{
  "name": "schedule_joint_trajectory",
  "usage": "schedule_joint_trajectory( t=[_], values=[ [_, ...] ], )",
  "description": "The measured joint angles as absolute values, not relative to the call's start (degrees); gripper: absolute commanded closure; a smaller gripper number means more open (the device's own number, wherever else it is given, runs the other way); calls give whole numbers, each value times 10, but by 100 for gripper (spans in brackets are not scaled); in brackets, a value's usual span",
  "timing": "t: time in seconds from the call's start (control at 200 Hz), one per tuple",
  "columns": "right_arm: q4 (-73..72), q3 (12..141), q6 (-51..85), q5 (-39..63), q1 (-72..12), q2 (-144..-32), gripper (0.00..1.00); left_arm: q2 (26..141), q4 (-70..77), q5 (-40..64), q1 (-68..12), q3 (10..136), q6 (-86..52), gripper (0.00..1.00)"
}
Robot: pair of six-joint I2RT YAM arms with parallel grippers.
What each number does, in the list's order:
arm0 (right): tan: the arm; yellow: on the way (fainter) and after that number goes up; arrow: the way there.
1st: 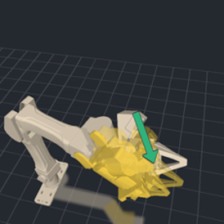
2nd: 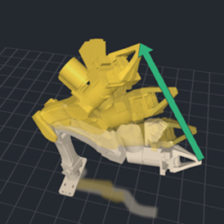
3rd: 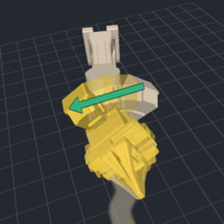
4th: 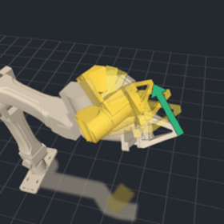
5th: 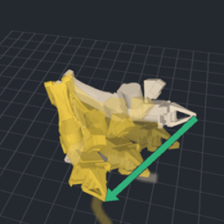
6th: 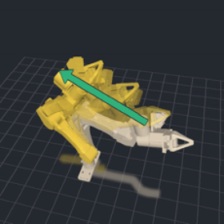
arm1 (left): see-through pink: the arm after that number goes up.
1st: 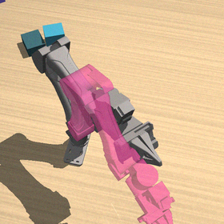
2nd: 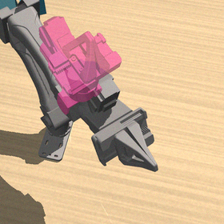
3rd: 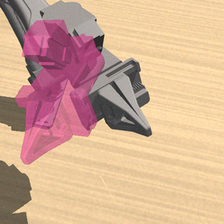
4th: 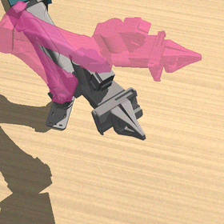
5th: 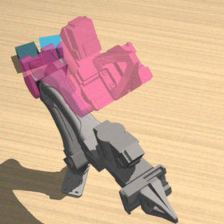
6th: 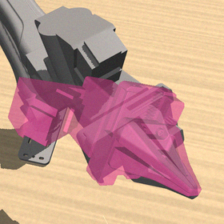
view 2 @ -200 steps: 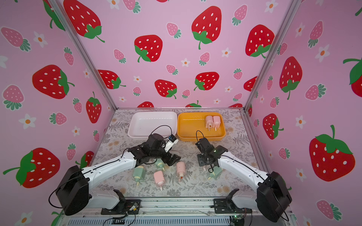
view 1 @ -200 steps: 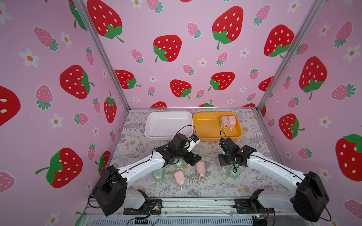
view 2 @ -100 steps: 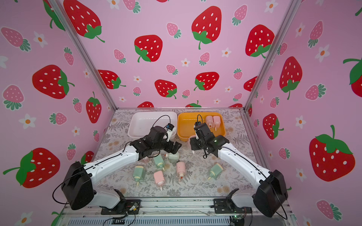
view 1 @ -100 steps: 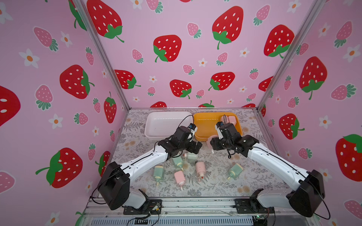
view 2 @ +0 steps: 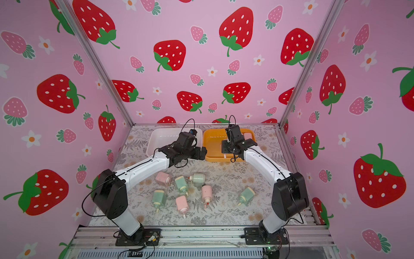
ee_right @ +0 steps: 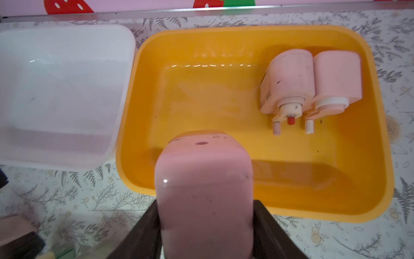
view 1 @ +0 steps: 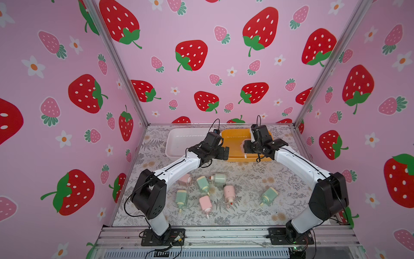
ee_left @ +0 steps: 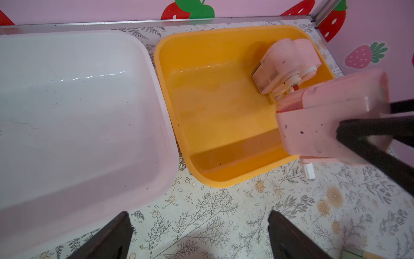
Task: Place the pencil sharpeners by color into the storage box
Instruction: Place the pencil sharpener in the storage box.
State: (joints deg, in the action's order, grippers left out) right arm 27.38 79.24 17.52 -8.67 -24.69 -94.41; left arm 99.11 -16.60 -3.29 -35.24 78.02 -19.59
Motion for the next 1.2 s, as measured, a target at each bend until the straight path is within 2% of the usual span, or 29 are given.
schedule_joint_trajectory(
  t=[0.635, 0.8, 1.076, 1.201],
  values=[
    [386, 1060, 135, -178, -246, -1181, 100, 1163, -200, -23, -274, 941, -229, 0],
    [449, 1146, 149, -204, -246, -1230, 100, 1195, -200, -20, -271, 972, -240, 1],
    [586, 1358, 176, -239, -244, -1354, 100, 1251, -209, -20, -269, 1045, -247, 0],
    [614, 1382, 186, -249, -244, -1381, 100, 1280, -215, -17, -265, 1084, -250, 0]
  ],
)
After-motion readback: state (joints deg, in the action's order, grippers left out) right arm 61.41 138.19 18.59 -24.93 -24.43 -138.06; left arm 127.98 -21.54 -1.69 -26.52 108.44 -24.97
